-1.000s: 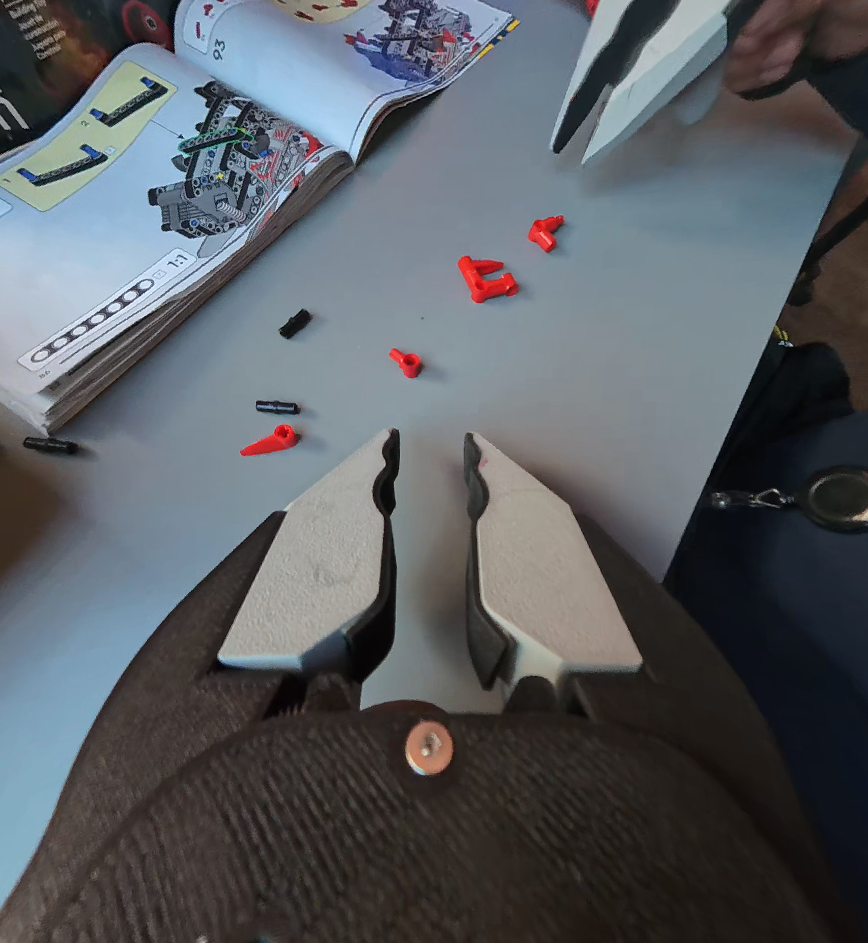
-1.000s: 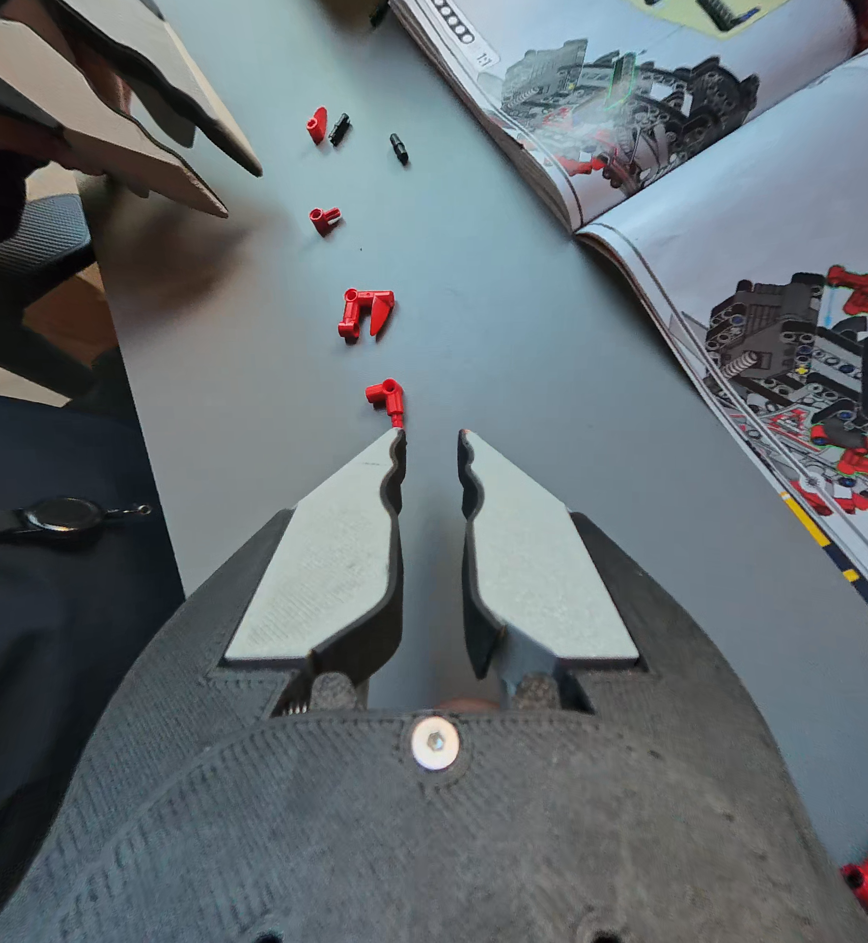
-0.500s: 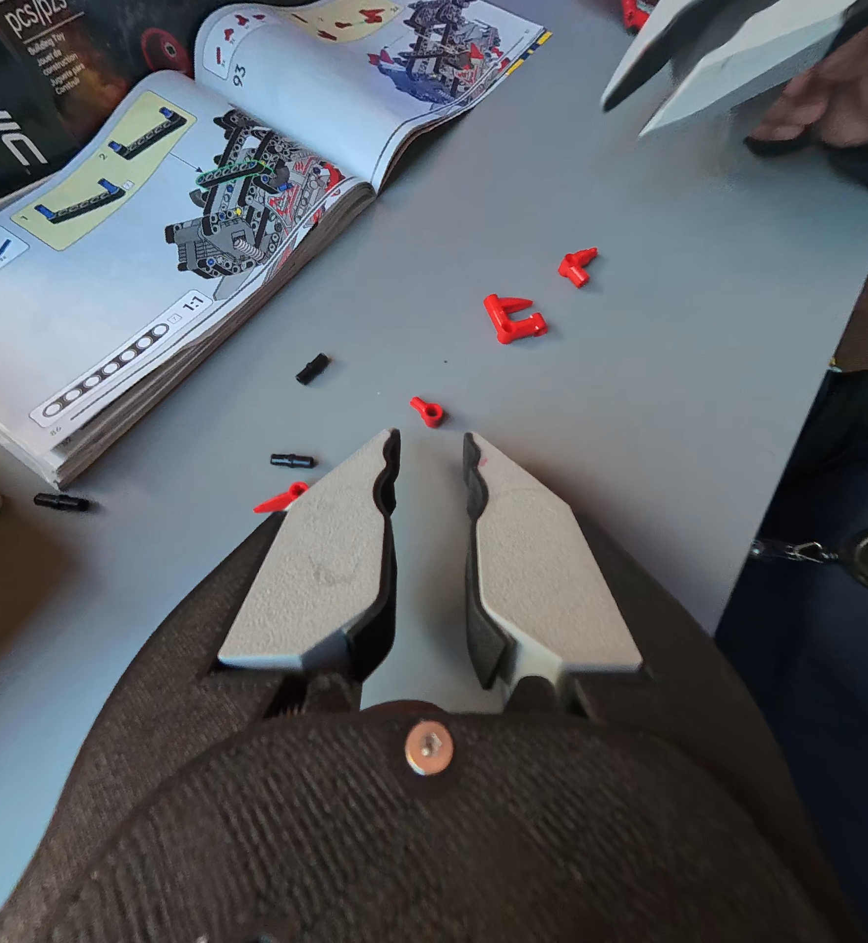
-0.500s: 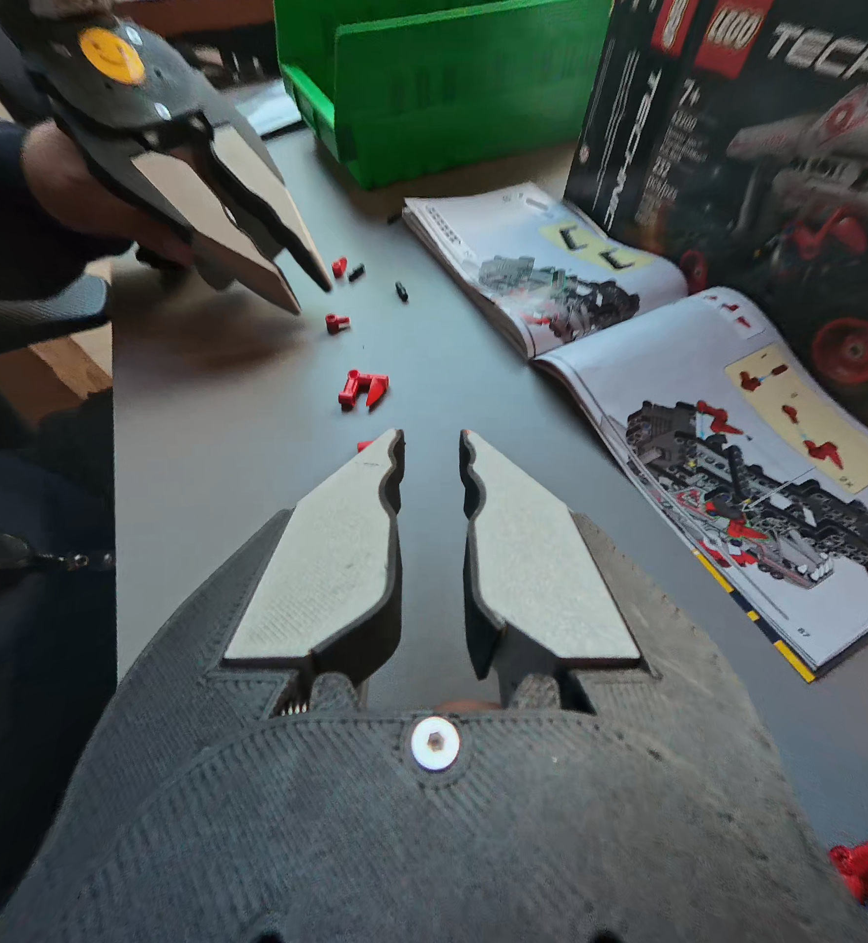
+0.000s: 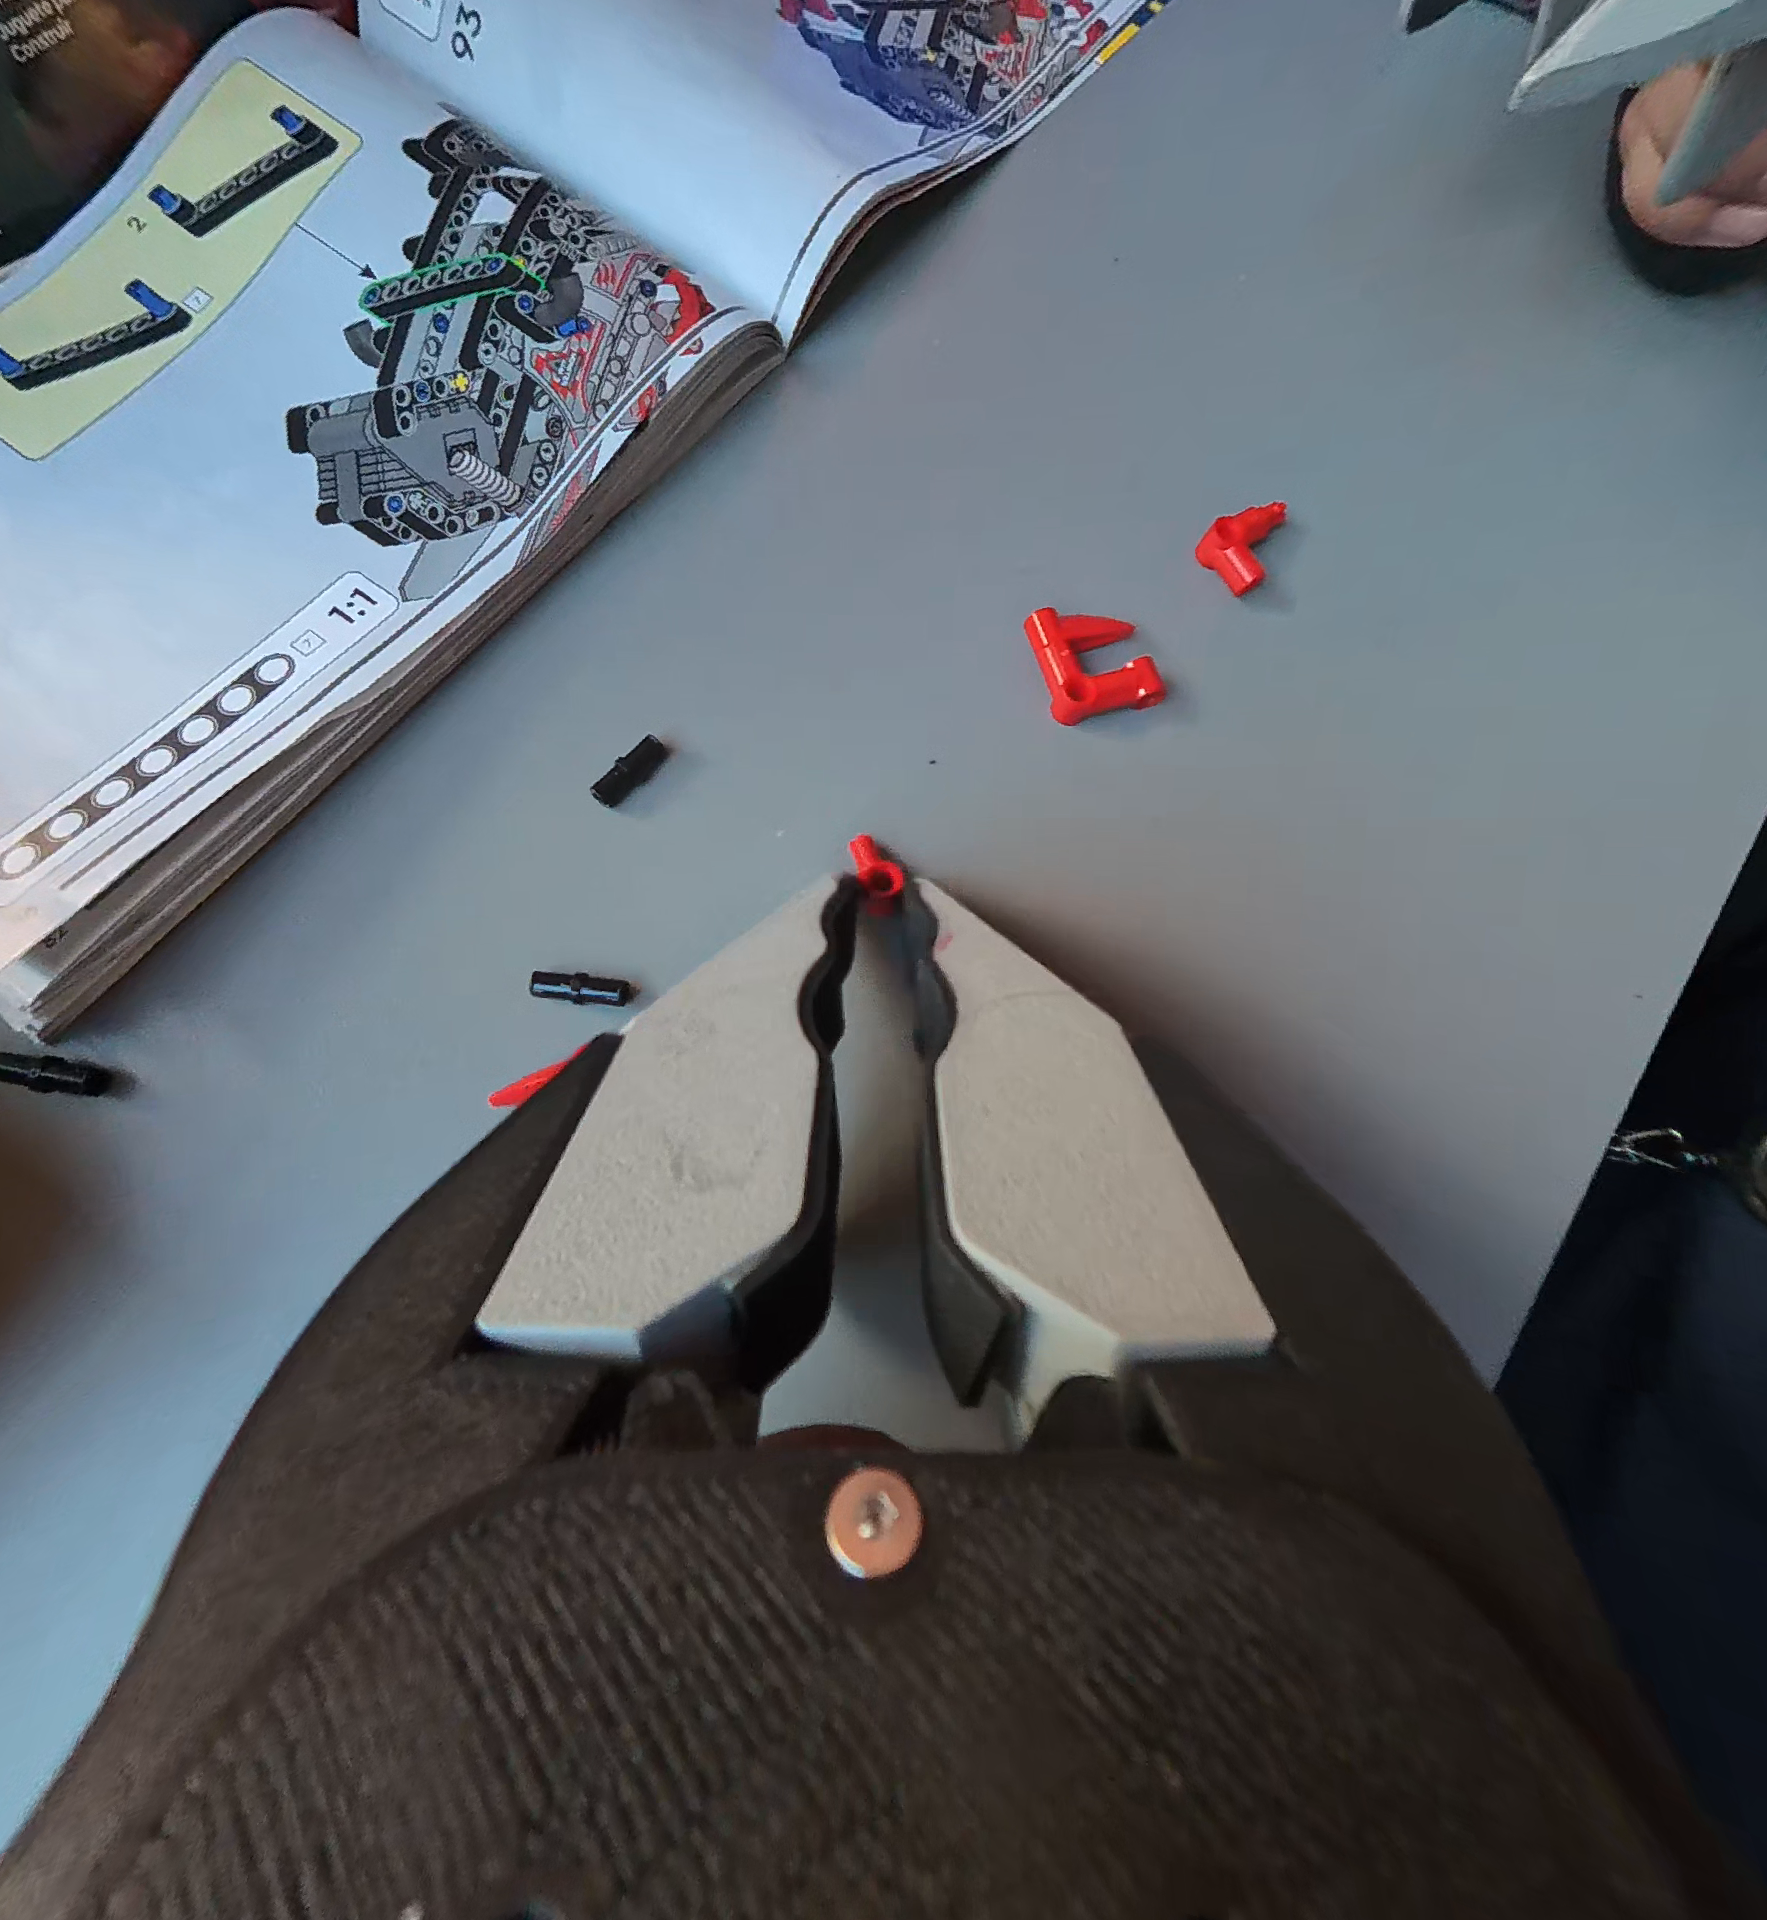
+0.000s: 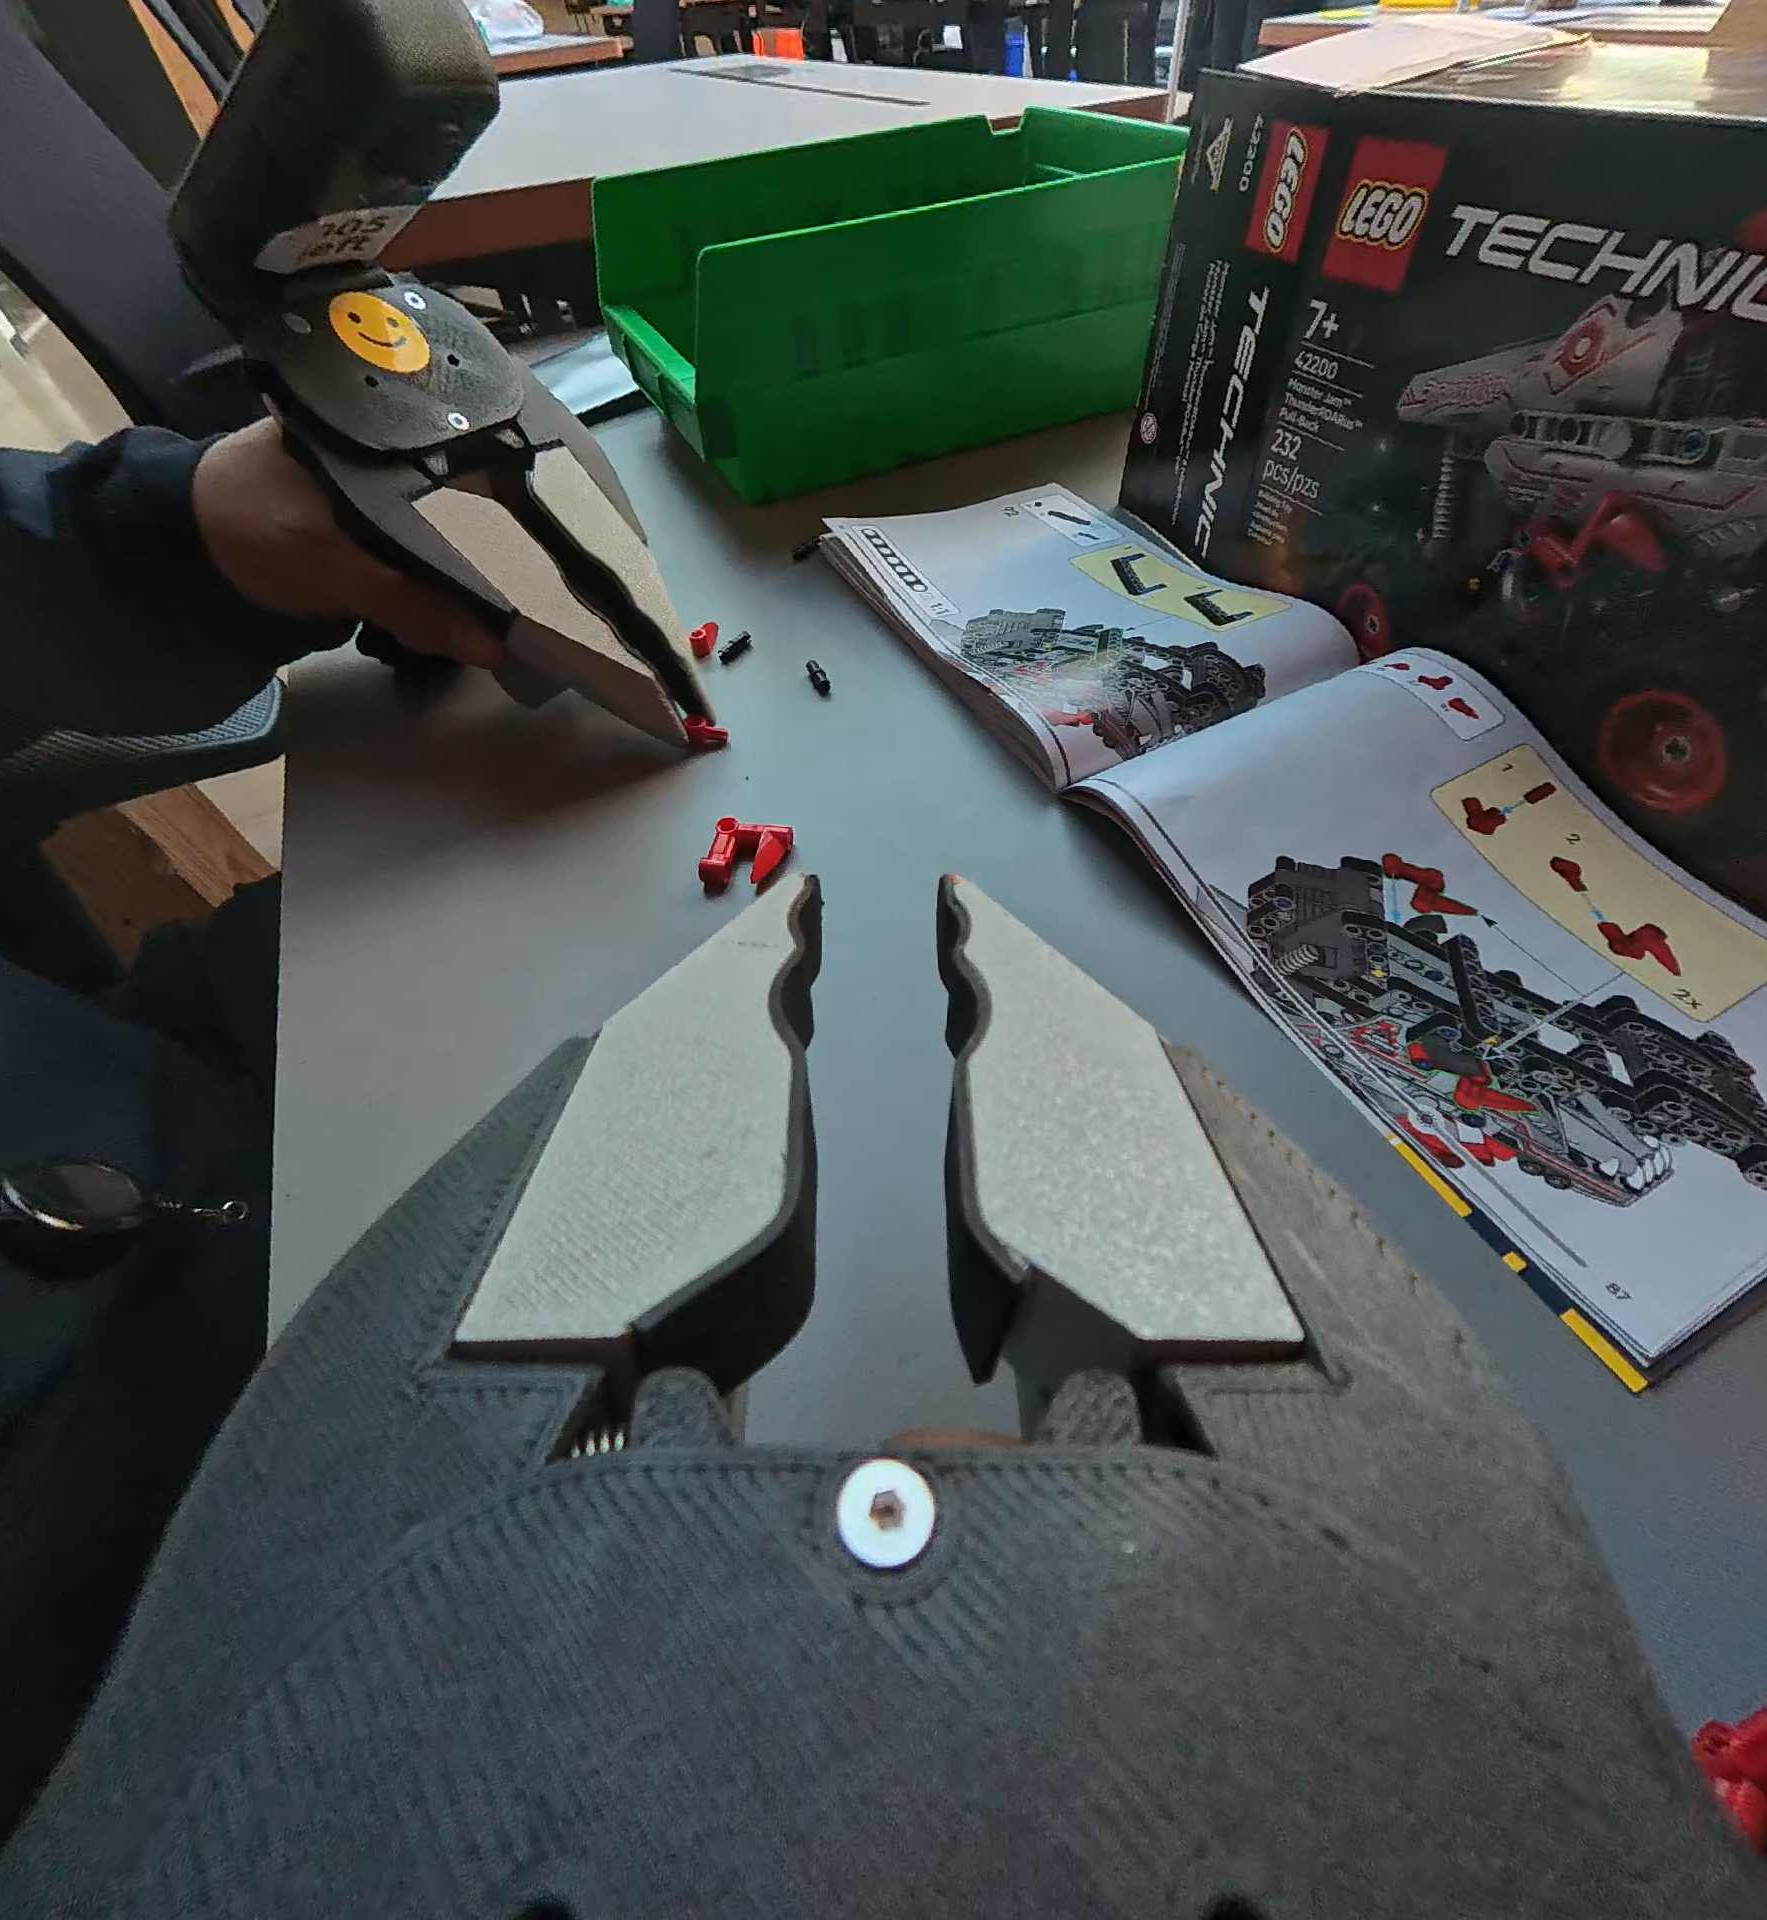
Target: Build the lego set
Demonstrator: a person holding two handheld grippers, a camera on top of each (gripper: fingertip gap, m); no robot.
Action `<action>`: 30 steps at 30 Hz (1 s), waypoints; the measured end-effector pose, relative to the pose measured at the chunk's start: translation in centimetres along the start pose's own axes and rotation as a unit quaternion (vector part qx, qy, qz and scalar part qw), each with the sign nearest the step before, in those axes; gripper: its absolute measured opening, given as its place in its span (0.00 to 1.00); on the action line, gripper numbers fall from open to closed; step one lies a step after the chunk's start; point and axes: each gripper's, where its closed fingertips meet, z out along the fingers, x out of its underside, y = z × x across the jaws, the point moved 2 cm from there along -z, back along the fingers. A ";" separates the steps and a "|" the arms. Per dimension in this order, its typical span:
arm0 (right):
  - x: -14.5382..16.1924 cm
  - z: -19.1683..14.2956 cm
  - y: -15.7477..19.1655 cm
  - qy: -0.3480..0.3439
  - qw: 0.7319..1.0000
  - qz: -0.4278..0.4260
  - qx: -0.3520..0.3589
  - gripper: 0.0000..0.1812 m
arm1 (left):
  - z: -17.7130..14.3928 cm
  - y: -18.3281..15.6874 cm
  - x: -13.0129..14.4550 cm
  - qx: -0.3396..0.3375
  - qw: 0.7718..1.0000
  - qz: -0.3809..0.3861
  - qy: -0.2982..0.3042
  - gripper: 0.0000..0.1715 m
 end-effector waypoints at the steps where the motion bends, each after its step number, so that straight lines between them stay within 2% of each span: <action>1: 0.0 0.0 0.0 0.000 1.000 -0.001 0.001 0.10 | 0.0 0.0 0.0 0.000 1.000 0.001 0.000 0.03; 13: 0.0 0.0 -0.1 -0.001 1.000 0.002 0.002 0.10 | -0.5 -1.1 0.6 0.020 1.000 0.000 0.001 0.03; 17: 0.0 0.0 -0.1 -0.001 1.000 0.001 0.003 0.10 | -1.2 -1.4 1.0 0.015 1.000 -0.007 -0.007 0.08; 20: 0.0 0.0 -0.1 -0.001 1.000 0.002 0.003 0.10 | -2.2 -1.3 1.3 0.006 1.000 -0.010 -0.022 0.09; 25: 0.0 0.1 -0.2 0.002 1.000 0.005 0.002 0.10 | -3.5 0.9 2.2 -0.030 0.999 -0.032 -0.024 0.09; 30: 0.1 0.1 -0.3 0.003 1.000 0.008 0.003 0.10 | -4.1 3.6 1.4 -0.063 0.997 -0.032 -0.034 0.11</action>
